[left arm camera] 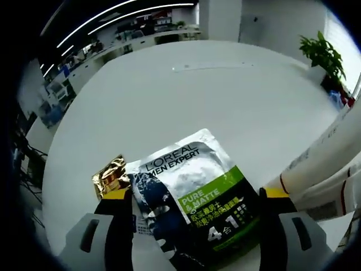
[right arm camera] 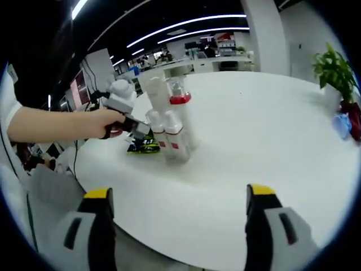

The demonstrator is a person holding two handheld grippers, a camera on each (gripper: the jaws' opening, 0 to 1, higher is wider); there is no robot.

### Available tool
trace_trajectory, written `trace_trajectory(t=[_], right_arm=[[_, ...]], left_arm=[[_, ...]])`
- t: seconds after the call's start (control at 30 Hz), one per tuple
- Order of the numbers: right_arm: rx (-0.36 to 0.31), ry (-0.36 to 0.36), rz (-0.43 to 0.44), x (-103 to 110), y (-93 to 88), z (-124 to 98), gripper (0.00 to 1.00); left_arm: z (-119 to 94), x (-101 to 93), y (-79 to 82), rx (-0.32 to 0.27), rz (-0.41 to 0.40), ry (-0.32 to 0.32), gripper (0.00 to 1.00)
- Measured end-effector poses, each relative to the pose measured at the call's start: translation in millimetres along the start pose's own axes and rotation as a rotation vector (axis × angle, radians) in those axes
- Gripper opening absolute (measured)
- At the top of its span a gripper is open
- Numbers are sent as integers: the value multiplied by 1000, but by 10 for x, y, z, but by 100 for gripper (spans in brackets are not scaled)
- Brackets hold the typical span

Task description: Arrange the skincare products in the storage area until every visible bottle or jar stands upright without overlapping.

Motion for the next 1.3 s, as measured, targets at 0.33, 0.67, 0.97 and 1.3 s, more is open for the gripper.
trace_trajectory(t=[0.33,0.67,0.97,1.3], right_arm=[[-2,13,2,53,-6,24,98],[-12,5,6,34,7,-17,97],[-13,-4,19,18,-24,-45,97],[-16,-4,16,23,-5,-36,97]], left_arm=[[-76,65,-81,0,61,-61,84],[-119,161,-100,-35,52,-41,74],[-140,314,-117,-54,18,-10,64],[-167,418,-163,-74,5,10,54]])
Point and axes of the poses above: the point that each gripper's makers call its tool centre point, and the gripper's own axes: z roughly forward along the fingers, x roughly to its left, y roughly out of its top, the point moved 2 cm from there along -z, roughly backward along the fingers, and after that the axes turned 10 degrees about z, right-handed, at the moved point
